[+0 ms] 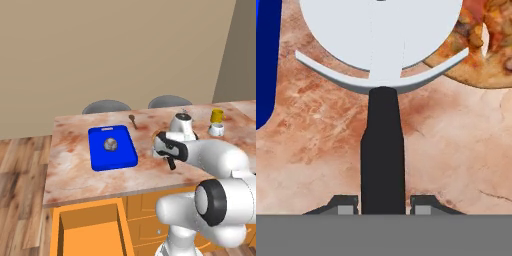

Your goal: Take the pizza cutter from the drawer on the left and place it on the dining counter for cutting.

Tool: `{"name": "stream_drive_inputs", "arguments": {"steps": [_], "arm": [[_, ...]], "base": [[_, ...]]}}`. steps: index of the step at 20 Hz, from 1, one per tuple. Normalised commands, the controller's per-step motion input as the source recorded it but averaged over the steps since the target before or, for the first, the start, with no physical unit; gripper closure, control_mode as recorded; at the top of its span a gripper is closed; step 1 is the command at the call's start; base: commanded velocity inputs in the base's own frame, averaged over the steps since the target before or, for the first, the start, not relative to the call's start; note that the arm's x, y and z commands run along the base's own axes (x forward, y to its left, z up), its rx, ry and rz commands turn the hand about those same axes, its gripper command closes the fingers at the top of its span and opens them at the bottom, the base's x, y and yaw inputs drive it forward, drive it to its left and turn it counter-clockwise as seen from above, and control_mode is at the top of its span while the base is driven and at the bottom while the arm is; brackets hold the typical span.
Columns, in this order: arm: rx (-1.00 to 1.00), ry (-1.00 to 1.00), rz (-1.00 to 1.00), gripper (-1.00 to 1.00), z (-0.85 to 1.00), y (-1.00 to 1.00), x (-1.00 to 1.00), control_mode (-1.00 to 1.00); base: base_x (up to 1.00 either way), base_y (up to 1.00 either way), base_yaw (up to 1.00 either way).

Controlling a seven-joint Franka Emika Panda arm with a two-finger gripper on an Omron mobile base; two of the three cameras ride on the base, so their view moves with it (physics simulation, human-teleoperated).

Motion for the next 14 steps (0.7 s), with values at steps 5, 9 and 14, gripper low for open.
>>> {"name": "stream_drive_inputs", "arguments": {"steps": [5,9,14], "arm": [[0.0,0.08,0.04,1.0,-0.28,0.0,0.75,-1.0],[0.0,0.1,0.04,1.0,-0.24,0.0,0.75,-1.0],[0.0,0.14,0.03,1.0,-0.23,0.0,0.69,-1.0]], "base": [[0.0,0.0,0.0],[0.0,0.0,0.0],[0.0,0.0,0.0]]}}
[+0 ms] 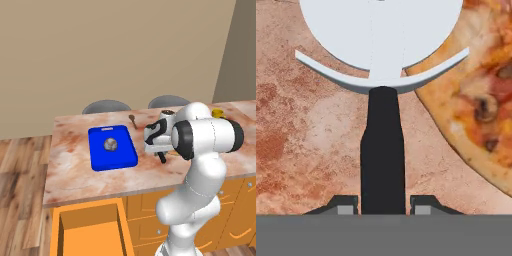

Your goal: Take the pizza cutter from the drawer on the left and place it on the dining counter for cutting.

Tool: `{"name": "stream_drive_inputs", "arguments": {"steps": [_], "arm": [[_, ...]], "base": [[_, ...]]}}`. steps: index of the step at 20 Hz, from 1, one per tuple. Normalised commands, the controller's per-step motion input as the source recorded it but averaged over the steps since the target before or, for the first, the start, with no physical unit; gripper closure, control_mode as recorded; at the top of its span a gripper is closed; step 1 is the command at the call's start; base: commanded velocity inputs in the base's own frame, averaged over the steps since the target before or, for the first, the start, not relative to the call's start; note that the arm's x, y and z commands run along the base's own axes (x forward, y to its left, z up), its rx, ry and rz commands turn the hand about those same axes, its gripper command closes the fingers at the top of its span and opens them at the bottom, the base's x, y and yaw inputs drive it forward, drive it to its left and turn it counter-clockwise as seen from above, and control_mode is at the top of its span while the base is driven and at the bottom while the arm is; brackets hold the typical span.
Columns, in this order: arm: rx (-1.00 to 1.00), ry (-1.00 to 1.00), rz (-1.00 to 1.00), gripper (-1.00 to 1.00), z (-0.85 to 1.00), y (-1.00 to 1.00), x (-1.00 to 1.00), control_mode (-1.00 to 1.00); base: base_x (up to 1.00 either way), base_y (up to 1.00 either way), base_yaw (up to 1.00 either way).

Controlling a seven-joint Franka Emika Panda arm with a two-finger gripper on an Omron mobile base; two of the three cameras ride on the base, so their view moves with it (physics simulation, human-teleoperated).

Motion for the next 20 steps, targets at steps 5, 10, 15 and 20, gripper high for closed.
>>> {"name": "stream_drive_inputs", "arguments": {"steps": [5,10,15,20], "arm": [[0.0,0.05,0.04,1.0,-0.34,0.0,0.55,-1.0],[0.0,0.0,0.11,1.0,-0.47,0.0,0.17,-1.0],[0.0,0.0,0.03,1.0,-0.09,0.0,0.0,-1.0],[0.0,0.0,0.0,-1.0,0.0,0.0,0.0,-1.0]], "base": [[0.0,0.0,0.0],[0.0,0.0,0.0],[0.0,0.0,0.0],[0.0,0.0,0.0]]}}
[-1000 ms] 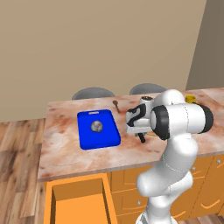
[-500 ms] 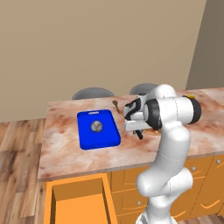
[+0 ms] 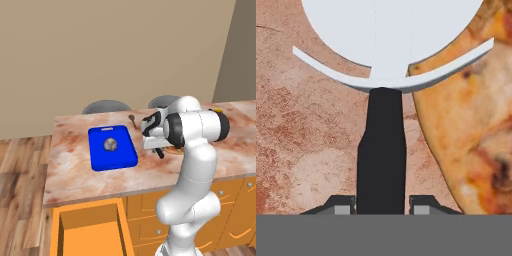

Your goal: Take the pizza cutter from the drawer on the left and place it on the dining counter for cutting.

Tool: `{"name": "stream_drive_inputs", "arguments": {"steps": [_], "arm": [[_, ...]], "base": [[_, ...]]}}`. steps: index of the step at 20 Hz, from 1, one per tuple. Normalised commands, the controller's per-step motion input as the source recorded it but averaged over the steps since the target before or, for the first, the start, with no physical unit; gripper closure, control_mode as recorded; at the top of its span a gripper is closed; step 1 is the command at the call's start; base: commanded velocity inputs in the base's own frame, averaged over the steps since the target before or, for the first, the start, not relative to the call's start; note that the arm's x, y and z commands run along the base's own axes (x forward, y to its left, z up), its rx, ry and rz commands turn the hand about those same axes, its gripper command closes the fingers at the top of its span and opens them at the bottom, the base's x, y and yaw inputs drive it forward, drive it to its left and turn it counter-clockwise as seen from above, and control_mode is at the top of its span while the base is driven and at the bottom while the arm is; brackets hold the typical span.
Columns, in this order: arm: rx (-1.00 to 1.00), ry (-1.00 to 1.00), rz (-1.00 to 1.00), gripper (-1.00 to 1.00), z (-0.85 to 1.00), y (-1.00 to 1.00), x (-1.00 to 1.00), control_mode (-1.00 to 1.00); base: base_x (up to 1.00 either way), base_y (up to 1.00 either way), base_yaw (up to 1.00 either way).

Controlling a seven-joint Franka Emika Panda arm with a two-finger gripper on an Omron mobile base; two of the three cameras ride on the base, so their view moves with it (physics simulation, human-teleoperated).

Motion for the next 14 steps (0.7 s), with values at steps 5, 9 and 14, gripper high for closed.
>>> {"name": "stream_drive_inputs", "arguments": {"steps": [5,9,14], "arm": [[0.0,0.0,0.0,-1.0,0.03,0.0,0.0,-1.0],[0.0,-0.01,0.0,-1.0,0.46,0.0,0.0,-1.0],[0.0,-0.05,0.0,-1.0,0.63,0.0,-0.22,-1.0]], "base": [[0.0,0.0,0.0],[0.0,0.0,0.0],[0.0,0.0,0.0]]}}
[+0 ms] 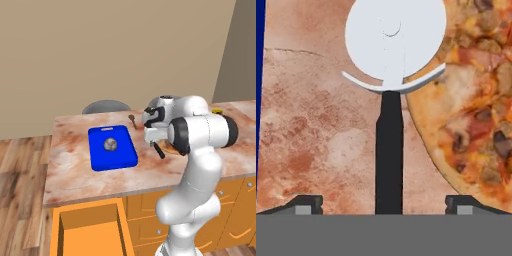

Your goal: Take the pizza cutter from the drawer on the left and place it on the dining counter for cutting.

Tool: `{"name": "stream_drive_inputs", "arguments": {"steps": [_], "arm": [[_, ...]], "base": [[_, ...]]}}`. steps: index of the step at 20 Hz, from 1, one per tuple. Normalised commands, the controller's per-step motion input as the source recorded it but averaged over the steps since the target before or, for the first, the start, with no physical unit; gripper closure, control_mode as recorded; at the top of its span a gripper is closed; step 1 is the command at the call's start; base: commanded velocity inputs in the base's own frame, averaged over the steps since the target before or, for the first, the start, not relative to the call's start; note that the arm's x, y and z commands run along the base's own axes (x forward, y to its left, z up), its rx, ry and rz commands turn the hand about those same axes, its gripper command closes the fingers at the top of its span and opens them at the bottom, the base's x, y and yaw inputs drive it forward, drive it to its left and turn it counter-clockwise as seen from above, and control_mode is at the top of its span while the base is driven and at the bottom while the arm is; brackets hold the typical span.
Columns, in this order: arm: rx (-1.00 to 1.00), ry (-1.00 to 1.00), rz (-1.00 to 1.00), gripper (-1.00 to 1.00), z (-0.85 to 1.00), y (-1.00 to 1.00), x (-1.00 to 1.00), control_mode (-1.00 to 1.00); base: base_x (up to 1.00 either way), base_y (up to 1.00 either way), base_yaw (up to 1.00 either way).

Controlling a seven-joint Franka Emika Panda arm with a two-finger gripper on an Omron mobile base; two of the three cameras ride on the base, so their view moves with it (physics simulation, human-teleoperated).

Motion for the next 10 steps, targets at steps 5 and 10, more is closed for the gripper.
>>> {"name": "stream_drive_inputs", "arguments": {"steps": [5,10], "arm": [[-0.02,-0.06,0.0,-1.0,0.63,0.0,-0.54,-1.0],[-0.01,-0.02,0.0,-1.0,0.67,0.0,-0.64,-1.0]], "base": [[0.0,0.0,0.0],[0.0,0.0,0.0]]}}
